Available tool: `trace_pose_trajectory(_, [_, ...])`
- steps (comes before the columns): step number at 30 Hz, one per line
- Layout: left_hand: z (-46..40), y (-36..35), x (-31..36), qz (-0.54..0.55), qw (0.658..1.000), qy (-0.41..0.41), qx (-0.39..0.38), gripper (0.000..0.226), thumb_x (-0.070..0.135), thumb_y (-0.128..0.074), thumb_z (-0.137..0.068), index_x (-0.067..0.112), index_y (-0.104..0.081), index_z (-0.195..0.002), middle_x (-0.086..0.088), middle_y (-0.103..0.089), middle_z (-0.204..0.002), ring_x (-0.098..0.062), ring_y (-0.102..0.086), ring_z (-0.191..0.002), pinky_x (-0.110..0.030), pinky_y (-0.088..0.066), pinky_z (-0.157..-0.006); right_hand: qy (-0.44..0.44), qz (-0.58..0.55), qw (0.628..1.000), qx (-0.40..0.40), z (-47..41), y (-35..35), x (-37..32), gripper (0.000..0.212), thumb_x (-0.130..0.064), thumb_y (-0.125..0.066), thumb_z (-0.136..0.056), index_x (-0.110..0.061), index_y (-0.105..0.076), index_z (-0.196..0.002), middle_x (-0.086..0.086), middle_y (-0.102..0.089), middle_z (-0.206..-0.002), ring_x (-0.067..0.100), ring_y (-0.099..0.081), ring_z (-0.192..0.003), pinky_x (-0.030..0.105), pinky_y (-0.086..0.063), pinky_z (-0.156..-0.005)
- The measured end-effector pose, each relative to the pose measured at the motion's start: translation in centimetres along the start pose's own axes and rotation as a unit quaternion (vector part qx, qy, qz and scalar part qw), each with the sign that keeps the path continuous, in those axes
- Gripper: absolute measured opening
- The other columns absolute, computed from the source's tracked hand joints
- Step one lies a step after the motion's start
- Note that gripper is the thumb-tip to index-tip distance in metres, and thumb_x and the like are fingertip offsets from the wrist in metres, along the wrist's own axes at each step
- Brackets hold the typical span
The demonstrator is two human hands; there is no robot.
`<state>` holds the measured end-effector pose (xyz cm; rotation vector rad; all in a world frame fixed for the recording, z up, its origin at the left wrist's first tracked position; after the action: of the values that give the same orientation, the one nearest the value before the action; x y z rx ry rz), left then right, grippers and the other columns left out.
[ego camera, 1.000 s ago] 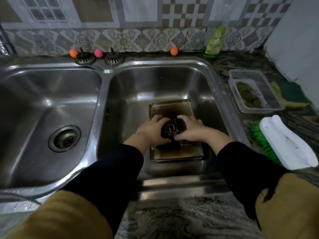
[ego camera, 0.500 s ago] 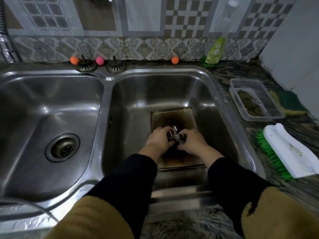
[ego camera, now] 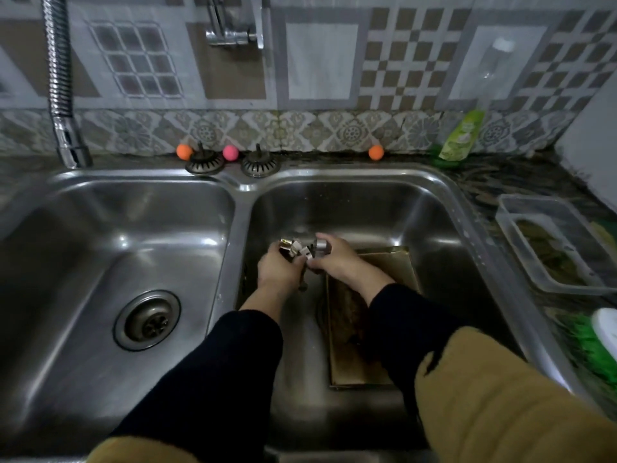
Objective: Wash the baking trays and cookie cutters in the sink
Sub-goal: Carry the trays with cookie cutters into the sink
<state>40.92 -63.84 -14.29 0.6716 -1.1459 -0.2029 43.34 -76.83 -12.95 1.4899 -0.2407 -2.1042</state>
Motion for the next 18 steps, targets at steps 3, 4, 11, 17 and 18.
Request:
trace_pose_trajectory(3, [-0.3, -1.1, -1.6, 0.02, 0.999, 0.035, -0.026, 0.047, 0.018, -0.06, -0.092, 0.011, -0.046, -0.137, -0.008, -0.06, -0.127, -0.018, -0.058, -0.107, -0.012, -0.041, -0.064, -0.024, -0.012, 1.0, -0.008, -0.6, -1.0, 0.7, 0.075, -0.004, -0.068, -0.084, -0.013, -0.029, -0.147, 0.007, -0.043, -0.145, 0.022, -0.043, -0.131, 0.031, -0.037, -0.105])
trace_pose_trajectory(4, [-0.3, -1.3, -1.9, 0.025, 0.999, 0.034, -0.033, 0.047, 0.014, -0.059, -0.093, 0.009, -0.045, -0.138, -0.009, -0.059, -0.128, -0.02, -0.058, -0.111, -0.013, -0.041, -0.068, -0.021, -0.023, 0.999, -0.009, -0.7, -1.2, 0.8, 0.071, 0.001, -0.066, -0.084, -0.009, -0.032, -0.146, 0.009, -0.044, -0.145, 0.023, -0.043, -0.131, 0.031, -0.037, -0.104])
trace_pose_trajectory(11, [0.9, -1.3, -1.6, -0.039, 0.999, -0.021, -0.022, 0.051, 0.006, -0.052, -0.089, 0.014, -0.047, -0.139, -0.013, -0.046, -0.136, -0.032, -0.051, -0.122, -0.029, -0.038, -0.1, 0.015, 0.024, 0.999, 0.022, 0.0, -0.3, 1.6, 0.055, 0.006, -0.054, -0.088, -0.012, -0.046, -0.139, 0.007, -0.05, -0.14, 0.023, -0.048, -0.127, 0.029, -0.039, -0.104])
trace_pose_trajectory(17, [4.6, -5.0, -0.7, -0.083, 0.989, -0.074, -0.096, 0.041, 0.016, -0.047, -0.094, 0.02, -0.049, -0.134, -0.01, -0.043, -0.138, -0.027, -0.05, -0.121, -0.036, -0.04, -0.104, -0.026, 0.194, 0.975, 0.105, 3.2, 6.0, 5.1, 0.045, -0.016, -0.056, -0.09, -0.026, -0.051, -0.134, 0.002, -0.044, -0.14, 0.021, -0.043, -0.127, 0.036, -0.04, -0.105])
trace_pose_trajectory(18, [5.2, -6.1, -1.0, -0.092, 0.985, -0.071, -0.127, 0.043, 0.017, -0.048, -0.095, 0.019, -0.045, -0.138, -0.01, -0.04, -0.14, -0.028, -0.047, -0.125, -0.036, -0.038, -0.106, -0.05, 0.219, 0.967, 0.119, 4.1, 7.1, 6.0, 0.046, -0.019, -0.056, -0.09, -0.028, -0.05, -0.135, 0.002, -0.04, -0.142, 0.023, -0.038, -0.128, 0.039, -0.039, -0.106])
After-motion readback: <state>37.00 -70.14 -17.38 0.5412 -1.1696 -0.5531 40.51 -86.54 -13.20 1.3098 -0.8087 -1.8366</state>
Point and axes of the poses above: each hand's wrist, its own z-axis away from the middle knuckle, its own y-axis out of the back of the hand, x = y × z, the point moved 6 cm from there along -z, towards the middle knuckle
